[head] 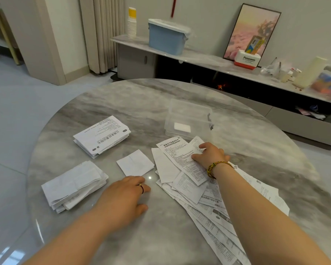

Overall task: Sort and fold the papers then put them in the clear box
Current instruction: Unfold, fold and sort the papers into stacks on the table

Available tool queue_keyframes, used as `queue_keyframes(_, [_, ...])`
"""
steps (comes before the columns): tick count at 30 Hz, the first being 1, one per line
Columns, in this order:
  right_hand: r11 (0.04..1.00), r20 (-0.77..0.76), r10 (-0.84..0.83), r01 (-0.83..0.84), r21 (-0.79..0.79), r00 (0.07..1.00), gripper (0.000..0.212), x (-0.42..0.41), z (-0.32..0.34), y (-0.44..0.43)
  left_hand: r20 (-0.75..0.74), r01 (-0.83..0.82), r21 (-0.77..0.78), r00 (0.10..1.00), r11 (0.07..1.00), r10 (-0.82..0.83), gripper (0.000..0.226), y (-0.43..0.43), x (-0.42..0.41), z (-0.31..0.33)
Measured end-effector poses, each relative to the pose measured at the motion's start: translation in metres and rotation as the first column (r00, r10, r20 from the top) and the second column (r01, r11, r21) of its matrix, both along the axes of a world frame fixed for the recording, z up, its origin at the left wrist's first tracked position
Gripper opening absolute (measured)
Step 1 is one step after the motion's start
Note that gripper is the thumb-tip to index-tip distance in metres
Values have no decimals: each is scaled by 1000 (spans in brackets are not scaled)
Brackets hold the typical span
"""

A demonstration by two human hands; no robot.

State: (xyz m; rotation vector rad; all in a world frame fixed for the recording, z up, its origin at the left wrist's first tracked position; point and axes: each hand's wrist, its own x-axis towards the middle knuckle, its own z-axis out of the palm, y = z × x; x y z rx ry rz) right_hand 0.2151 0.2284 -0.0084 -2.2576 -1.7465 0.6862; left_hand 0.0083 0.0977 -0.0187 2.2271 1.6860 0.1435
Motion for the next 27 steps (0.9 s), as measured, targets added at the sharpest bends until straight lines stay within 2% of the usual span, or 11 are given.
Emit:
queue_keyframes(3, [999, 20, 28, -29, 18, 999, 34, -1, 1, 1, -9, -2, 9, 1000, 1000, 2, 48, 1, 0, 0])
queue_keyframes(6, [994, 0, 27, -27, 104, 1000, 18, 0, 5, -1, -8, -11, 4, 1000, 1000, 11, 48, 1, 0, -1])
queue_keyframes(10, [979, 41, 50, -57, 197, 998, 21, -1, 14, -8, 14, -39, 3, 999, 999, 39, 45, 0, 0, 1])
queue_keyframes(13, [962, -151, 73, -30, 272, 986, 21, -2, 26, -18, 65, -78, 31, 995, 996, 76, 42, 0, -1, 5])
queue_keyframes(16, [936, -296, 87, 23, 350, 951, 16, -3, 39, -34, 208, -164, 19, 966, 986, 156, 38, -1, -1, 9])
queue_keyframes(19, [928, -428, 92, 79, 365, 899, 9, -4, 52, -59, 452, -283, -82, 844, 956, 289, 32, -4, 1, 14])
queue_keyframes(22, [949, -554, 58, 126, 290, 831, 18, -6, 56, -91, 678, -314, -240, 623, 918, 390, 24, -5, 5, 23])
queue_keyframes(25, [973, -709, -1, 165, 164, 706, 20, -8, 52, -118, 803, -249, -356, 411, 901, 431, 14, -11, 10, 34])
queue_keyframes(27, [979, -783, -42, 180, 91, 621, 18, -11, 47, -132, 818, -171, -408, 367, 897, 442, 15, -16, 12, 40])
